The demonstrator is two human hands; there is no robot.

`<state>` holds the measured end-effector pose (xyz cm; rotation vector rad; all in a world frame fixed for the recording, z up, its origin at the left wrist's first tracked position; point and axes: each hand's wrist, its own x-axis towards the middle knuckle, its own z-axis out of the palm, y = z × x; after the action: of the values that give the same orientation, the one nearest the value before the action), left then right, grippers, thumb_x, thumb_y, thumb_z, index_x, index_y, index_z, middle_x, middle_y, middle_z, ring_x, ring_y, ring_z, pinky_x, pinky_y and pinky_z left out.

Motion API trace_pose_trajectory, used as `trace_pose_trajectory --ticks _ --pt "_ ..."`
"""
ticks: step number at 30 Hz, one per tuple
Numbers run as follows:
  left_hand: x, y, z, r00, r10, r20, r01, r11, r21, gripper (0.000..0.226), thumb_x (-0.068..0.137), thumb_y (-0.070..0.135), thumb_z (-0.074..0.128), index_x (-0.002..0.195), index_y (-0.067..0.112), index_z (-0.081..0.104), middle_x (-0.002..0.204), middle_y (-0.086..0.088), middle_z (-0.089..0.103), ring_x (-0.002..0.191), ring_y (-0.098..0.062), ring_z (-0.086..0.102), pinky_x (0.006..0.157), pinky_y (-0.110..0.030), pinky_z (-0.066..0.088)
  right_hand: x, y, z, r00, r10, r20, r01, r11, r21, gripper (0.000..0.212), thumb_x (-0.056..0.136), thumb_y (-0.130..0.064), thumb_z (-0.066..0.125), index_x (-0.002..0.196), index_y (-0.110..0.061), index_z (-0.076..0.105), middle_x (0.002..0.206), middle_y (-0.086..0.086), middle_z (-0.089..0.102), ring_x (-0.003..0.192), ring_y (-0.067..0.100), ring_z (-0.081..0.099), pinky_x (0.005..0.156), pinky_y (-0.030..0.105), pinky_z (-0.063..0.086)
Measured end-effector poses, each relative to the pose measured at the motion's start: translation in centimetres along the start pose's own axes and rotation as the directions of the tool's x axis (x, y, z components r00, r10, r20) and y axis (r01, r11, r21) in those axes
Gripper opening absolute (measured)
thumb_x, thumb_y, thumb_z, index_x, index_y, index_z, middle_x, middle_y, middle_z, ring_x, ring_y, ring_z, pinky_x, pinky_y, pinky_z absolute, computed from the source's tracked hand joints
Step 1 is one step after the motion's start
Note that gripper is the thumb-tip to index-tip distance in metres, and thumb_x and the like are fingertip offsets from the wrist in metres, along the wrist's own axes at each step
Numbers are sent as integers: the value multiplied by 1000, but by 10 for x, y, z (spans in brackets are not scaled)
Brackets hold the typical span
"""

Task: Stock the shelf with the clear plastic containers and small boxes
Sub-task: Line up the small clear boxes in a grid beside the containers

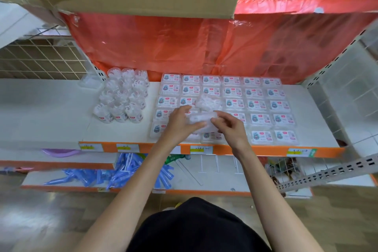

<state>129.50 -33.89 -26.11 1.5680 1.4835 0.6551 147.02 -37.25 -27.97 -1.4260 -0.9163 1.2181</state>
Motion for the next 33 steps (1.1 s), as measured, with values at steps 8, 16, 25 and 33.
trace_pose_trajectory --ticks 8,16,25,33 --pt "1 4 -12 908 -398 134 417 813 -408 50 96 59 42 119 18 58 112 -3 67 91 -21 70 77 -31 58 -5 9 -5 948 -275 162 286 957 -48 33 82 4 73 105 -20 70 119 2 67 118 13 61 101 37 51" --pt "-12 -11 -6 957 -284 65 253 700 -667 28 90 6 67 116 13 59 116 -10 64 94 -17 67 72 -20 56 -6 18 -5 953 -236 192 260 959 -113 49 88 15 52 107 -26 70 142 -4 52 130 5 50 100 24 47" --pt "-23 -14 1 976 -195 96 215 798 -562 32 91 1 63 120 16 61 101 4 68 90 -8 67 78 -20 55 -8 9 8 990 64 129 -67 998 16 20 97 -14 60 115 -17 67 99 -3 68 83 7 64 68 23 52" --pt "-23 -7 8 953 -287 94 287 760 -583 37 93 18 65 128 19 53 117 -2 64 97 -14 67 78 -29 56 -13 18 6 994 112 -3 -111 984 140 25 95 -11 62 120 -14 63 99 8 72 89 19 67 77 32 53"
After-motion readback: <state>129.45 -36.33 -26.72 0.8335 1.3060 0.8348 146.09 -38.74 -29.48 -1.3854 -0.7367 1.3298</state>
